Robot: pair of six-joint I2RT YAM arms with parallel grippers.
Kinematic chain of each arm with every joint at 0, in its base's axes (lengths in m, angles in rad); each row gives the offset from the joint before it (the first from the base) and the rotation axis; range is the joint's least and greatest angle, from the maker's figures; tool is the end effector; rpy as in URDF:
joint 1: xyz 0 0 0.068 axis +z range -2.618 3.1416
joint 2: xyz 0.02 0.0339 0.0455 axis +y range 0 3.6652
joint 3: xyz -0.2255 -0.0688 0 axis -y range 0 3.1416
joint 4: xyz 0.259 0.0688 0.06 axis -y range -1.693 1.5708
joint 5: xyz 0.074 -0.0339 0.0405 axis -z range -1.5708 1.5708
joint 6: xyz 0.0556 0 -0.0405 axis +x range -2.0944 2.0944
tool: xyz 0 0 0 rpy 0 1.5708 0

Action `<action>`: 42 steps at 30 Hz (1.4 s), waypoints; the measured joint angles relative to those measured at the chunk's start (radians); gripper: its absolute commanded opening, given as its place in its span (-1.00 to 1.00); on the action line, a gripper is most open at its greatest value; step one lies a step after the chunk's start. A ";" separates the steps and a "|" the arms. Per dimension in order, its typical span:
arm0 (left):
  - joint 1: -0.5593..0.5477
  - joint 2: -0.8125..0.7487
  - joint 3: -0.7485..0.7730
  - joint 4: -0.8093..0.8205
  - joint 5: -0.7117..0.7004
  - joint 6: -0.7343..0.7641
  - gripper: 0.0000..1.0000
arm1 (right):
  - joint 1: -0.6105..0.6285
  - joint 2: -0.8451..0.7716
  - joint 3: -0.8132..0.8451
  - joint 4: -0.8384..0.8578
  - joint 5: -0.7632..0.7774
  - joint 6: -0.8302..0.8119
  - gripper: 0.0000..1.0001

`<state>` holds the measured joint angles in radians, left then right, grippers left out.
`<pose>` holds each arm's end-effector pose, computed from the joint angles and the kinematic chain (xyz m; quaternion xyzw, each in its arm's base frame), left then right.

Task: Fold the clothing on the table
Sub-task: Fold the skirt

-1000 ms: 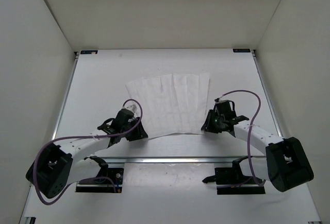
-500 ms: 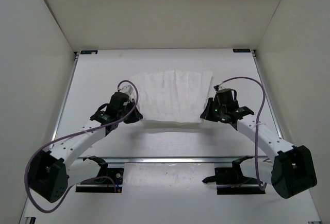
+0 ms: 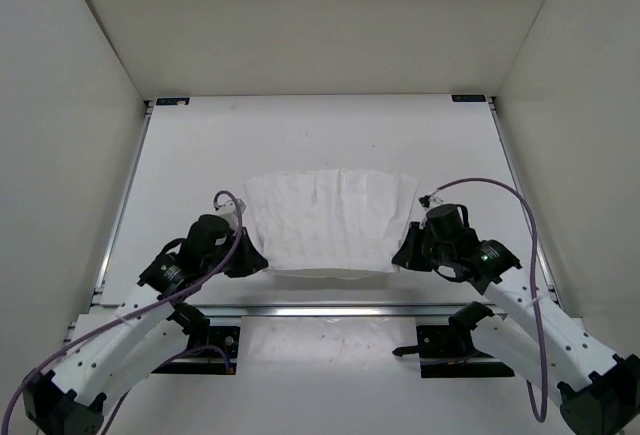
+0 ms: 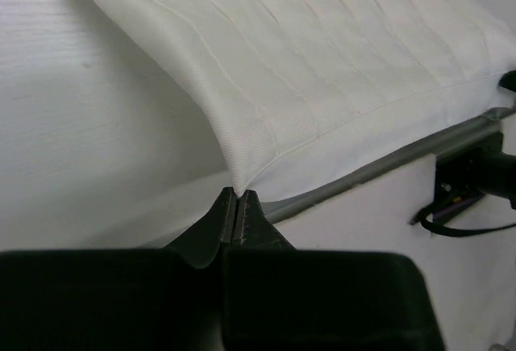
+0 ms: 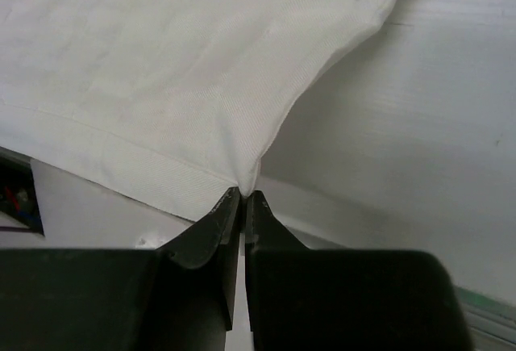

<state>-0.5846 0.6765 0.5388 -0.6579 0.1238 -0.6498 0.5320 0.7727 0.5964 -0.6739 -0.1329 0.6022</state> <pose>0.1625 -0.1157 0.1863 -0.0067 0.9243 -0.2650 0.2745 0.1766 0.1125 0.1875 0.0094 0.9340 0.2414 0.2633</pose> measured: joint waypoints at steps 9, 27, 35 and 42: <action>0.020 -0.144 -0.002 -0.099 0.110 -0.058 -1.00 | -0.053 -0.170 0.000 -0.175 -0.117 0.050 -1.00; 0.347 0.549 0.246 0.433 0.269 -0.142 0.11 | -0.522 0.544 0.317 0.248 -0.472 0.066 -0.46; 0.483 0.925 0.491 0.584 0.214 -0.121 0.19 | -0.542 0.901 0.582 0.394 -0.321 -0.030 0.18; 0.448 0.679 0.257 0.584 0.193 -0.069 0.26 | -0.548 0.610 0.270 0.413 -0.274 -0.016 0.29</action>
<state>-0.1364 1.3556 0.7956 -0.0742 0.3168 -0.7189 -0.0162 1.3823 0.8661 -0.2607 -0.4065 0.5858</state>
